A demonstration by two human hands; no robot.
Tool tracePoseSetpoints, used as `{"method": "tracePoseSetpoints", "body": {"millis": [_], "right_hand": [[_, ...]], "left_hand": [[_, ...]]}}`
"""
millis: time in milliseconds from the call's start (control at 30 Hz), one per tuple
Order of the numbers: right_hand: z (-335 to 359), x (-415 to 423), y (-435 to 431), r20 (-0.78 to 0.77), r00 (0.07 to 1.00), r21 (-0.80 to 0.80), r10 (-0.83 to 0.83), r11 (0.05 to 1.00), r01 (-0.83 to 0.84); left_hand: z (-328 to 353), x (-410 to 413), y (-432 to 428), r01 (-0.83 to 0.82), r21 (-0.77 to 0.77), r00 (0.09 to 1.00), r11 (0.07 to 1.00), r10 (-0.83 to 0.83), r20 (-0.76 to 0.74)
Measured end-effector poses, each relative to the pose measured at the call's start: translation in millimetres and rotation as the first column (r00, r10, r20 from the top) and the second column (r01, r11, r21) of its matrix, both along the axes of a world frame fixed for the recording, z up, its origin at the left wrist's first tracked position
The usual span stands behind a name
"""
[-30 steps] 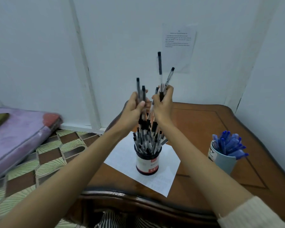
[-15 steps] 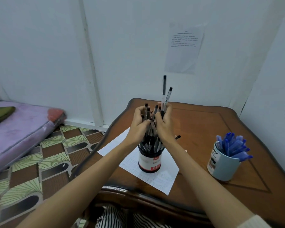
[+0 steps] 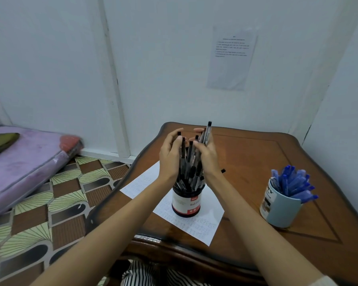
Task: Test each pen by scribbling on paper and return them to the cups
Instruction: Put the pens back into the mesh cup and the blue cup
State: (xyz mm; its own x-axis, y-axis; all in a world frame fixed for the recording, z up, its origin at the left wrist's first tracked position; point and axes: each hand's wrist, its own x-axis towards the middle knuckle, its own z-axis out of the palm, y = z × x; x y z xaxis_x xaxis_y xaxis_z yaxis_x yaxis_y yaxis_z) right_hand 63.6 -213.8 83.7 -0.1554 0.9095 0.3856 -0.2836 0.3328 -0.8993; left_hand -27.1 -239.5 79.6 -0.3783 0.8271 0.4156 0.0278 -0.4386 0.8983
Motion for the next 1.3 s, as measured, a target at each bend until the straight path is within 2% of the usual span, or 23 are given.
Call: {"method": "tracePoseSetpoints", "body": {"millis": [233,400,467,600,733,933,1000,1067,1133,1200,1233,1300], "right_hand": [[-1.2,-2.9,-0.7,-0.028,0.999,-0.003,-0.015,1.000,0.015],[0.2,-2.8,-0.6,-0.120,0.976,-0.002,-0.184,0.983,0.185],[0.7,-0.8,0.7,-0.124,0.965,0.045,-0.233,0.970,0.240],[-2.1,2.1,3.2,-0.008,0.956,0.182,-0.295,0.939,0.291],[-7.1,4.8,2.1,0.173,0.932,0.320,-0.318,0.913,0.252],[-7.4,16.6,6.8,0.481,0.805,0.357,-0.347,0.916,0.181],[-2.2,25.0,3.9,0.509,0.806,0.318,-0.302,0.936,0.151],[0.7,39.0,2.1,0.472,0.829,0.280,-0.300,0.943,0.182],[-3.5,59.0,2.2,0.339,0.859,0.275,-0.384,0.913,0.300],[-20.6,80.2,4.0,0.191,0.875,0.196,-0.445,0.891,0.410],[-34.5,87.8,2.8,0.187,0.884,0.122,-0.428,0.903,0.411],[-66.5,94.8,-7.1,0.325,0.906,-0.020,-0.271,0.956,0.293]], "left_hand": [[0.6,2.2,3.3,-0.054,0.027,0.999,0.998,0.054,0.002],[-2.1,0.5,0.6,-0.107,0.072,0.994,0.992,0.108,-0.022],[-3.0,-1.8,-1.3,-0.105,0.105,0.992,0.989,0.112,-0.060],[-6.7,-4.0,-2.7,-0.069,0.158,0.987,0.985,0.090,-0.130],[-12.1,-1.6,1.6,-0.073,0.130,0.978,0.989,0.097,-0.184],[-13.2,-5.0,1.5,-0.144,0.124,0.950,0.982,0.172,-0.261],[-20.4,-13.8,-2.5,-0.126,0.075,0.965,0.989,0.139,-0.224],[-31.7,-26.1,-8.6,-0.065,-0.040,0.987,0.997,0.058,-0.153],[-42.9,-37.4,-16.9,-0.007,-0.159,0.987,0.987,-0.019,-0.162],[-53.8,-43.9,-25.8,0.061,-0.253,0.965,0.965,-0.121,-0.231],[-58.9,-45.3,-29.5,0.097,-0.290,0.950,0.952,-0.175,-0.259],[-67.0,-42.6,-34.5,0.163,-0.346,0.916,0.924,-0.272,-0.295]]}}
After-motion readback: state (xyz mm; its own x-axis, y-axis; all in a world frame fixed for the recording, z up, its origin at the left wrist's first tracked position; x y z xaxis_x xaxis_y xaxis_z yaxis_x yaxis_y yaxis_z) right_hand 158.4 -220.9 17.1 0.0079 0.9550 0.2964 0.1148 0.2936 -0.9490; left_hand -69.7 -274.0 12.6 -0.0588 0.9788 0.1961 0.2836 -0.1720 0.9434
